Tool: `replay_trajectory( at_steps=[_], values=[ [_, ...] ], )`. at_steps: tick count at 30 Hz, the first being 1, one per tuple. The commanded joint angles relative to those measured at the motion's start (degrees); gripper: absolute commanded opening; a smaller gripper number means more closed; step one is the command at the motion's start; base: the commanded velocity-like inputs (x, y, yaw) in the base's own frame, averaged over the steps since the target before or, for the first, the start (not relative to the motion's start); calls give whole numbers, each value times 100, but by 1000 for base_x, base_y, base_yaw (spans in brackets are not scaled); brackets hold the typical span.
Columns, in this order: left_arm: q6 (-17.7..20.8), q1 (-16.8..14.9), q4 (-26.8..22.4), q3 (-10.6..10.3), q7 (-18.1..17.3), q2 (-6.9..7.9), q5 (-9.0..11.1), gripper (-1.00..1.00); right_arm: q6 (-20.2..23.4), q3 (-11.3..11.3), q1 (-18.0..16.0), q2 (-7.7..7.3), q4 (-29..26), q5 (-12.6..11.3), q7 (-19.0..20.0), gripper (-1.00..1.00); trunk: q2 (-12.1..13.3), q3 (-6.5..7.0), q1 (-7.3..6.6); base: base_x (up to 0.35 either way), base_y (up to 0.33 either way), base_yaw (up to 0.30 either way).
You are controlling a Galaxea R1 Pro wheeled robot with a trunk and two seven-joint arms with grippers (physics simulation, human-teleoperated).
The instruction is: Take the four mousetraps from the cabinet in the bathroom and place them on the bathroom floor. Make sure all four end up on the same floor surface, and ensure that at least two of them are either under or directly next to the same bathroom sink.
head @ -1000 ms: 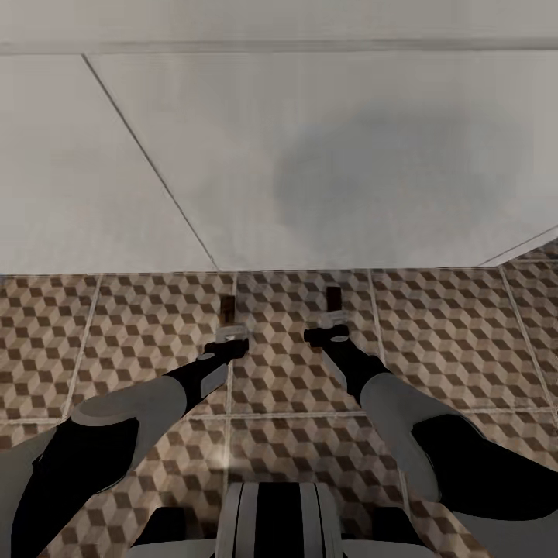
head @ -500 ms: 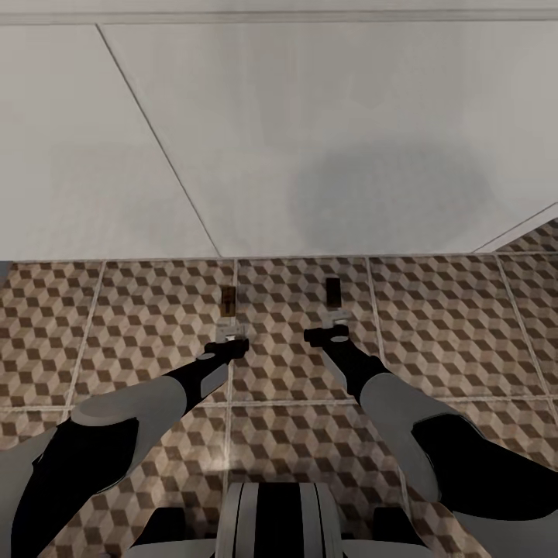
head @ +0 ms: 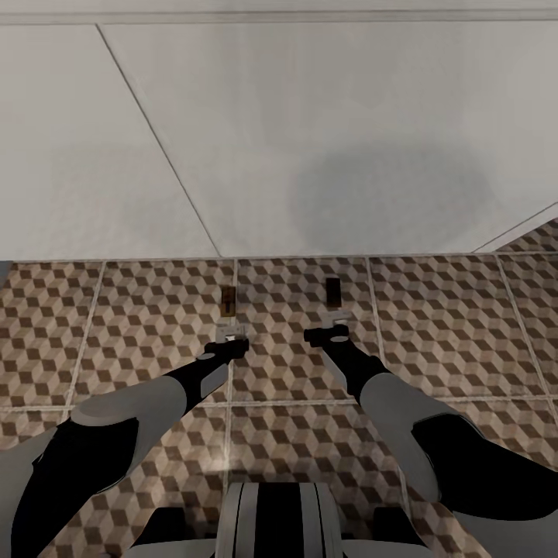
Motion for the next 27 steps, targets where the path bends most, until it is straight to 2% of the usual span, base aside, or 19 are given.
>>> replay_trajectory(
  at_steps=[1, 27],
  values=[
    [0, 0, 0, 0, 0, 0, 0, 100, 0, 0, 0, 0, 0, 0, 0, 100, 0, 0, 0, 0, 0, 0],
    [-136, 0, -66, -6, 0, -25, 0, 100, 4, 3, 0, 0, 0, 0, -1, 100, 0, 0, 0, 0, 0, 0]
  ],
)
